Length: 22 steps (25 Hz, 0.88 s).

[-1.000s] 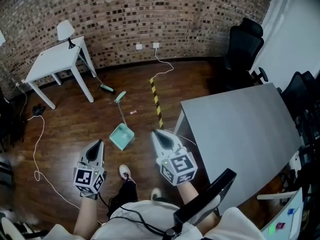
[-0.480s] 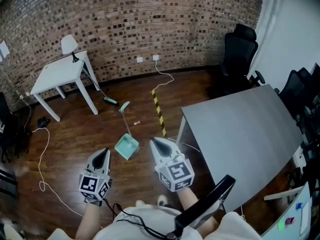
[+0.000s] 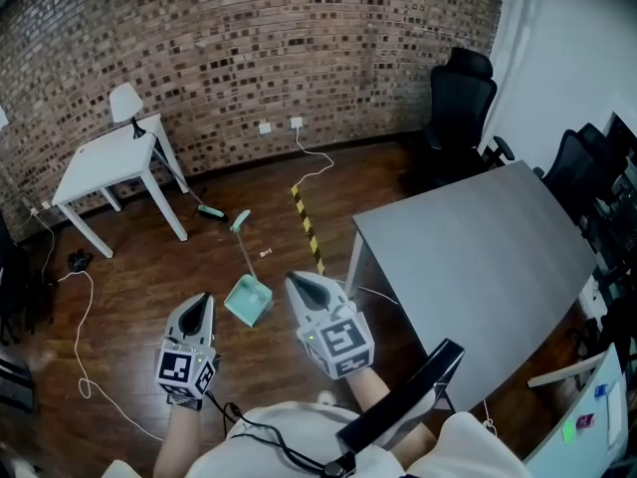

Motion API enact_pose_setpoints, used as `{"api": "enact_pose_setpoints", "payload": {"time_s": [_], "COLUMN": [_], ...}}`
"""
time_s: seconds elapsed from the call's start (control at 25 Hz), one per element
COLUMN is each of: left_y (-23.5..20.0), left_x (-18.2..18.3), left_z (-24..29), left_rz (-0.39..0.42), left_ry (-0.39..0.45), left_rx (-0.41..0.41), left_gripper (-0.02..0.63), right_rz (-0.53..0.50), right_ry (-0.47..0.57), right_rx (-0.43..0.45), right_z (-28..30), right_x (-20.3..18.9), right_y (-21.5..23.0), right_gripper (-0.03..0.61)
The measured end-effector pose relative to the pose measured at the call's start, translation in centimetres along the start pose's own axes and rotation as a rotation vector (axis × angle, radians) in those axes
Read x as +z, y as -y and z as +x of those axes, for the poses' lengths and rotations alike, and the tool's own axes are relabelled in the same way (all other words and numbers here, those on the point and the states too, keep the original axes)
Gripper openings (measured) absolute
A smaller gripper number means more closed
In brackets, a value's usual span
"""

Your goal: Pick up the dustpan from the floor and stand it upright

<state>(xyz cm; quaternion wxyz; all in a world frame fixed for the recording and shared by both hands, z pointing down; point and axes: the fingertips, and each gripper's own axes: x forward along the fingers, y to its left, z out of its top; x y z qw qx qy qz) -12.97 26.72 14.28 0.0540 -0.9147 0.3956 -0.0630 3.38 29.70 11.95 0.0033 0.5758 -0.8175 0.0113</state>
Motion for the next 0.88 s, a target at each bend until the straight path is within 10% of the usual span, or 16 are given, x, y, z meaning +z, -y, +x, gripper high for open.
{"api": "enact_pose_setpoints", "payload": {"time_s": [0.88], "left_y": [-1.6], "left_x": [-0.5], "left_z": [-0.2], "left_rz": [-0.029], "left_ry": [0.022], "left_rx": [-0.034], "left_gripper": [0.005], "right_rz": [0.03], "right_ry": [-0.006], "right_rx": [-0.036], "right_z": [1.7], "right_x": [-0.5], "right_y": [-0.4], "right_gripper": [-0.005]}}
